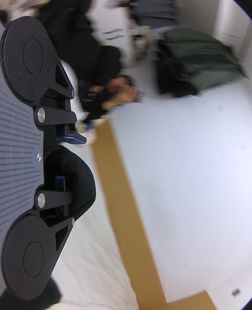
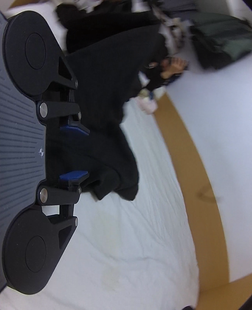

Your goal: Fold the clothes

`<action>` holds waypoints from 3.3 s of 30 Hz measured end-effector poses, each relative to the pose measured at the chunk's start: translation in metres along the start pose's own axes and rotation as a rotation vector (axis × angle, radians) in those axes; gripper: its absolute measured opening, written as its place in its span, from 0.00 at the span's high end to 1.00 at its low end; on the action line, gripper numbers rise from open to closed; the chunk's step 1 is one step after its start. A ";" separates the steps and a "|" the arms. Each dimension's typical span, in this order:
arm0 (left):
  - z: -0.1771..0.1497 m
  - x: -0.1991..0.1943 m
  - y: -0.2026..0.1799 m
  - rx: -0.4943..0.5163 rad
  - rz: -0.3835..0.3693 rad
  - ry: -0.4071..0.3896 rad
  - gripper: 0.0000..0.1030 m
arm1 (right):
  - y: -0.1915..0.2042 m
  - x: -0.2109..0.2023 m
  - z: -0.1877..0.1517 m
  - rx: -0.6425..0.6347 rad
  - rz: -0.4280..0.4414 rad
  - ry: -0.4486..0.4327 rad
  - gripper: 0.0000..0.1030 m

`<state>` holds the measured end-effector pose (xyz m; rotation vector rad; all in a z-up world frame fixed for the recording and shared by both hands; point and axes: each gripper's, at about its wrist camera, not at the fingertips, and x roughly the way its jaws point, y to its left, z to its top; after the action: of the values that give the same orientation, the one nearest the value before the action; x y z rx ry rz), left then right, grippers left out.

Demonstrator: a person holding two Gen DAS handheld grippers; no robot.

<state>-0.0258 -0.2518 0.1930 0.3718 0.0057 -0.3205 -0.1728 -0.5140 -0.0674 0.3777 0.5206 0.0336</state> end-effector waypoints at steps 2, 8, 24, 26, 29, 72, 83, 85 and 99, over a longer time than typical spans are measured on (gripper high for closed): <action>0.030 -0.008 -0.005 0.019 -0.011 -0.058 0.68 | 0.003 0.003 -0.004 -0.016 0.001 0.039 0.60; 0.064 -0.020 -0.034 0.218 0.014 -0.158 0.16 | 0.000 0.004 -0.017 -0.028 0.056 0.114 0.54; -0.134 0.034 -0.067 -0.020 -0.153 0.516 0.01 | 0.016 0.006 -0.039 -0.144 0.067 0.168 0.35; -0.160 0.033 -0.073 -0.046 -0.150 0.551 0.01 | 0.019 0.009 -0.042 -0.153 0.079 0.169 0.31; -0.190 0.029 -0.078 -0.085 -0.162 0.580 0.01 | 0.037 -0.007 -0.041 -0.206 0.071 0.164 0.28; -0.221 0.016 -0.055 -0.408 -0.119 0.521 0.01 | -0.003 -0.034 0.020 0.054 0.099 -0.371 0.88; -0.216 0.005 -0.051 -0.354 -0.159 0.441 0.01 | 0.025 -0.001 -0.009 -0.285 0.153 0.143 0.80; -0.211 0.002 -0.048 -0.362 -0.161 0.444 0.01 | 0.026 0.000 -0.016 -0.326 0.116 0.149 0.70; -0.118 -0.001 -0.084 -0.475 -0.493 0.601 0.01 | -0.042 -0.007 0.012 0.121 -0.154 -0.036 0.43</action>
<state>-0.0463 -0.2830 0.0532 -0.0248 0.7606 -0.6672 -0.1753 -0.5579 -0.0695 0.4550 0.5160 -0.1535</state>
